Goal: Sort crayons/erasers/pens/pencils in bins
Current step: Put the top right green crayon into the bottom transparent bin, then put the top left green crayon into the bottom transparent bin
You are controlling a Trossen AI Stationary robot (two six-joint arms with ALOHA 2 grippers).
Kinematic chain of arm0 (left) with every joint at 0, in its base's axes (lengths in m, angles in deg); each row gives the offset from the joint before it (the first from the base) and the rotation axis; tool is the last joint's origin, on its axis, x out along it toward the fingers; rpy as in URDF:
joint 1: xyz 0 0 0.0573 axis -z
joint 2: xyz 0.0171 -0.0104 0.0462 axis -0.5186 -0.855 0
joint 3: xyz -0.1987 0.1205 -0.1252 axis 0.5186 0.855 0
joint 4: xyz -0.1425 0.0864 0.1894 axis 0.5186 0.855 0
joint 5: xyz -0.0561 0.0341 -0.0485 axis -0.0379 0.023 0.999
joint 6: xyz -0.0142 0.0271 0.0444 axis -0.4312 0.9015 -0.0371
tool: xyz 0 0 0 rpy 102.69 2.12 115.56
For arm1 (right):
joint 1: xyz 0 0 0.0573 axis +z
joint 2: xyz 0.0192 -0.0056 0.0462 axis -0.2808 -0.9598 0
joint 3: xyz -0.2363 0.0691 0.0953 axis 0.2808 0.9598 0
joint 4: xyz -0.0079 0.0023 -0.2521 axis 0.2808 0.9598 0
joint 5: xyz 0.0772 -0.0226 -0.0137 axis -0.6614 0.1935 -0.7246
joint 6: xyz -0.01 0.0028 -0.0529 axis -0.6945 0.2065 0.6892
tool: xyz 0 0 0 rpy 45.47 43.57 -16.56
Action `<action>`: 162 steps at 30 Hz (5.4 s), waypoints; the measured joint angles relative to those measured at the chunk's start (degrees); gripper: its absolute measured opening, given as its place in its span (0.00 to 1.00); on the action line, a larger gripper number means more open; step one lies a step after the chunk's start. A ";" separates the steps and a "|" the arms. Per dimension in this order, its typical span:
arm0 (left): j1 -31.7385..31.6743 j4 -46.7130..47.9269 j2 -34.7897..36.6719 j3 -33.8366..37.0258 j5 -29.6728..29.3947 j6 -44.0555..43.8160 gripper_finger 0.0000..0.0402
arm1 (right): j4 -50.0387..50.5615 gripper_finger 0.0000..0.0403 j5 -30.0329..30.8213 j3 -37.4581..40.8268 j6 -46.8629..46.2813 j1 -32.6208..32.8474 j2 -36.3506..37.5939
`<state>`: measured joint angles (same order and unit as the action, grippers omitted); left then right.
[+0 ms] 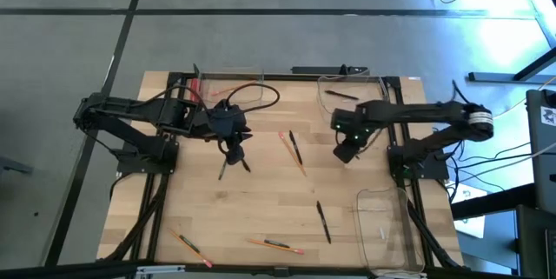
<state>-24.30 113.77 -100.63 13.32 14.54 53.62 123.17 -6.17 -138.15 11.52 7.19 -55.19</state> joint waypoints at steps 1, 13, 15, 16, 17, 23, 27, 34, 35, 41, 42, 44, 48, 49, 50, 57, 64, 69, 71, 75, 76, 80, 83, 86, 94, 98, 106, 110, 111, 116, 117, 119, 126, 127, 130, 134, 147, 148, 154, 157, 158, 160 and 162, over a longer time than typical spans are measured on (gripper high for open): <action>0.00 0.00 0.01 0.00 0.02 0.00 0.17 | 0.65 0.09 0.87 -1.40 -1.10 1.54 1.33; 0.00 -0.02 0.00 0.00 0.05 4.16 0.17 | 13.89 0.09 3.07 -16.68 -21.05 21.60 7.51; 0.00 -0.02 0.00 0.00 0.07 5.85 0.17 | 14.57 0.09 1.57 -17.15 -25.42 25.02 7.54; 0.00 -0.02 0.01 0.00 0.07 6.51 0.17 | 14.62 0.09 0.45 -17.16 -27.73 26.73 7.53; 0.00 -0.02 0.00 0.00 0.09 7.16 0.17 | 14.62 0.09 -0.56 -17.15 -30.22 28.61 7.52; -0.01 -0.02 0.00 0.00 0.17 10.60 0.17 | 14.72 0.09 -5.60 -17.16 -42.92 40.71 6.00; -0.07 -0.02 0.00 0.00 0.24 12.82 0.17 | 14.71 0.09 -8.12 -17.16 -49.66 46.86 3.88; -0.07 -0.04 0.02 0.00 0.30 15.39 0.17 | 9.12 0.09 -13.84 -12.65 -53.84 52.28 -1.25; -0.07 -0.02 0.00 0.00 0.30 15.41 0.17 | 6.56 0.09 -15.10 -11.31 -54.23 52.65 -1.84; -0.07 -0.03 0.01 0.00 0.30 15.43 0.17 | -8.23 0.09 -18.16 -3.76 -54.36 53.70 -5.13; -0.07 -0.02 0.00 0.00 0.30 15.43 0.17 | -9.72 0.09 -18.19 -2.75 -54.32 53.70 -5.61; -0.07 -0.02 0.00 0.00 0.30 15.43 0.17 | -11.21 0.09 -18.04 -1.28 -54.12 53.70 -6.29; -0.07 -0.02 0.00 0.00 0.30 15.43 0.17 | -11.68 0.09 -17.66 1.28 -52.94 53.70 -7.26; -0.07 -0.02 0.01 0.00 0.30 15.43 0.17 | -11.64 0.09 -17.64 1.75 -52.78 53.70 -7.42; -0.07 -0.02 0.00 0.00 0.30 15.43 0.17 | -11.79 0.09 -17.64 2.13 -52.69 53.70 -7.56; -0.05 -0.02 0.00 0.00 0.30 15.41 0.17 | -12.07 0.09 -17.62 4.45 -52.81 53.68 -7.58; -0.04 -0.02 0.00 0.00 0.30 15.39 0.17 | -11.69 0.09 -17.60 6.07 -52.99 53.68 -7.54; -0.07 -0.02 0.00 0.00 0.30 15.37 0.17 | -11.72 0.09 -17.58 6.11 -53.24 53.68 -7.54; -0.05 -0.02 0.00 0.00 0.30 15.34 0.17 | -11.75 0.09 -17.56 6.11 -53.31 53.65 -7.54; -0.06 -0.02 0.00 0.00 0.30 15.34 0.17 | -11.80 0.13 -17.58 6.14 -53.37 53.57 -7.54; -0.05 -0.02 0.00 0.00 0.30 15.33 0.17 | -11.82 0.14 -17.58 6.14 -53.36 53.57 -7.54; -0.04 -0.02 0.00 0.00 0.30 15.30 0.17 | -11.88 0.22 -17.83 6.14 -53.54 53.56 -7.54; -0.04 -0.02 0.00 0.00 0.30 15.16 0.17 | -11.94 0.27 -17.96 6.14 -53.77 53.55 -7.54; -0.04 -0.02 0.00 0.00 0.30 14.50 0.17 | -12.36 0.29 -19.12 5.47 -54.16 53.46 -7.55; -0.04 6.39 0.00 -0.02 0.30 4.39 0.17 | -12.12 0.30 -23.53 -0.15 -57.28 53.39 -7.45; -0.04 14.07 0.00 -0.02 0.30 -5.78 0.17 | -11.60 0.30 -19.80 -4.66 -57.33 53.39 -7.43; 0.63 22.56 0.02 2.48 1.90 -29.12 0.17 | -4.85 0.30 -0.56 -15.28 -56.90 53.39 -7.41; 0.61 22.36 0.02 5.76 7.75 -36.69 0.17 | 0.89 0.30 11.81 -21.17 -56.15 53.39 -7.38; 0.61 22.25 0.02 6.72 8.86 -38.11 0.17 | 1.76 0.30 15.53 -22.47 -55.73 53.39 -7.38; 0.92 21.87 0.00 9.78 10.68 -43.11 0.17 | 3.00 0.30 36.89 -26.90 -49.65 53.26 -7.34; 0.90 21.46 0.00 10.22 10.75 -43.41 0.17 | 2.98 0.30 41.14 -27.29 -49.38 52.97 -7.34; 0.90 19.44 0.00 11.10 10.79 -43.50 0.17 | 2.98 0.30 46.74 -27.81 -49.26 51.51 -7.34; 0.87 14.52 0.00 11.23 10.64 -41.74 0.17 | 2.85 0.30 36.47 -28.16 -35.48 39.40 -7.37; 0.87 14.07 0.00 11.23 10.64 -41.66 0.17 | 2.26 0.30 34.11 -28.16 -32.15 37.06 -7.38; 0.85 14.05 0.00 11.23 10.64 -41.68 0.17 | -1.95 0.30 29.57 -28.16 -24.04 30.37 -7.38; 1.05 14.05 0.00 11.23 10.62 -42.38 0.17 | -6.76 0.30 26.20 -28.16 -18.91 23.62 -7.59; 1.11 14.12 0.00 11.23 10.34 -43.19 0.17 | -21.40 0.30 13.43 -28.14 -7.34 14.81 -16.20; 1.11 14.14 0.00 11.23 10.32 -43.20 0.17 | -22.80 0.30 12.20 -28.14 -6.43 14.15 -17.51; 1.11 14.12 0.00 11.23 10.33 -43.56 0.17 | -27.50 0.30 8.47 -28.09 -4.20 9.85 -23.69; 1.11 14.12 0.00 11.23 10.17 -43.57 0.17 | -27.71 0.30 8.47 -28.09 -2.02 7.99 -26.33; 1.11 14.12 0.00 11.23 10.00 -43.58 0.17 | -28.20 0.30 8.49 -28.09 -1.45 7.37 -27.12; 1.11 14.12 0.00 11.23 9.53 -43.58 0.17 | -29.78 0.30 8.48 -28.09 -1.37 6.07 -28.99; 1.11 14.12 0.00 11.23 9.08 -43.56 0.17 | -30.46 0.30 8.40 -28.09 -1.43 4.86 -31.11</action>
<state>-23.18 127.89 -100.63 24.56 23.62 10.06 92.71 2.22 -166.25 10.09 12.05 -86.30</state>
